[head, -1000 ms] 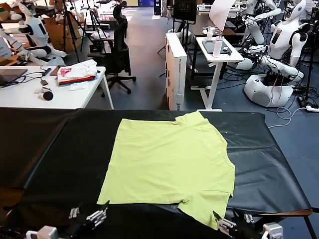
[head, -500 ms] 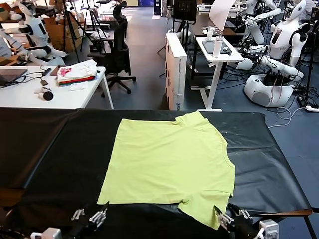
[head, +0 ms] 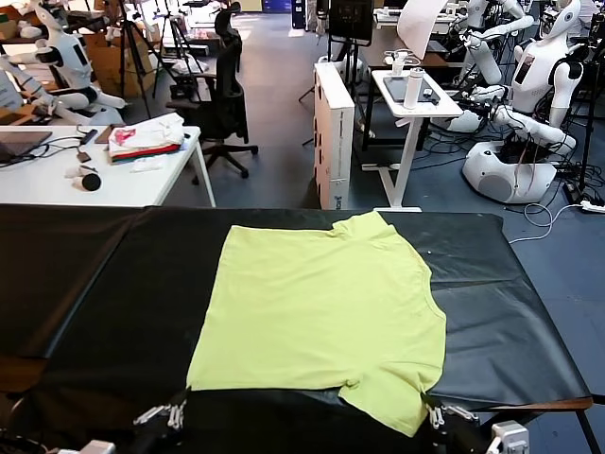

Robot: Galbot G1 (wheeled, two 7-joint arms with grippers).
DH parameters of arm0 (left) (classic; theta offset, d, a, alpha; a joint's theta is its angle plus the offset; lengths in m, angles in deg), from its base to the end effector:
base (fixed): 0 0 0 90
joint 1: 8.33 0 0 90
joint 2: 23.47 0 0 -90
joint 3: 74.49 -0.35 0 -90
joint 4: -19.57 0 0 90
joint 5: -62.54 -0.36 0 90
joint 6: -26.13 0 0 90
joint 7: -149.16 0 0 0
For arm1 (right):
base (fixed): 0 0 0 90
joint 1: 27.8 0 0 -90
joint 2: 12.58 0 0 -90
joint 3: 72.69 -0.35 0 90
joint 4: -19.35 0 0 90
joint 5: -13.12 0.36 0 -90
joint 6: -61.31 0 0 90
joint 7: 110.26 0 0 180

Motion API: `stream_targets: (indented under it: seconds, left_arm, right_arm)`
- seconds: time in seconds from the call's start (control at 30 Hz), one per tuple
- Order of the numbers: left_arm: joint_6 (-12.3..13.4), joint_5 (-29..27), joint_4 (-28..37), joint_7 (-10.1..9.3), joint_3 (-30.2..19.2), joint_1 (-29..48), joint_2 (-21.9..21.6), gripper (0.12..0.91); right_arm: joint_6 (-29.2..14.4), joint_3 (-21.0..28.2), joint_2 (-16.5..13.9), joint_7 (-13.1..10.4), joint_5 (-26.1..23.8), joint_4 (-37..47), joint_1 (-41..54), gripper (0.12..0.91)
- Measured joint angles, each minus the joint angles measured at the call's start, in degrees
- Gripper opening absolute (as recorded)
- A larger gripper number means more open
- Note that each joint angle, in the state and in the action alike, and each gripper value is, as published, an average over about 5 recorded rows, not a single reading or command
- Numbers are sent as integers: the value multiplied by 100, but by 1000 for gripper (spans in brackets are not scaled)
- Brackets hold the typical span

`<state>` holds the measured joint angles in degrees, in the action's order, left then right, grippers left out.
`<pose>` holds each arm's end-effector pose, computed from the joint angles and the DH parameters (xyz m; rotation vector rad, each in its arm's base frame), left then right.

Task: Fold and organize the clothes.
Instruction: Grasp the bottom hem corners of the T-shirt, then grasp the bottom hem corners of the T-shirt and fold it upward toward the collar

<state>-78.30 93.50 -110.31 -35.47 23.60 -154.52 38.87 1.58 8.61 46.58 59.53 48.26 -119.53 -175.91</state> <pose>0.0795 0.0898 -0.2759 -0.1662 -2.5776 0.0818 0.0818 -0.0711 -0.2247 0.2030 -2.3954 -0.0276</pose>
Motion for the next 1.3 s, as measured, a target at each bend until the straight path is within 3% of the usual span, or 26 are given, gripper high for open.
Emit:
stream_targets:
  seconds: [0.23,0.47,0.73,1.3]
  left_arm:
    - [157,0,-210,-29,233,-419,-17,147]
    - [416,7,-292,-166,433,-696,6,147]
    - [836,521,-247,-49,277,-269,230,147]
    - [606,560,652,-73,-154,1726,314,147]
  right_arm:
    - [-6,-60,-11,-19,83,-126,-108,138]
    - [-393,-155,-18,163,264,-75,197,138]
    - [-520,14,-205,279,352,429,1250,138]
    - [-478,612,-244,239,403,1828,3134,138]
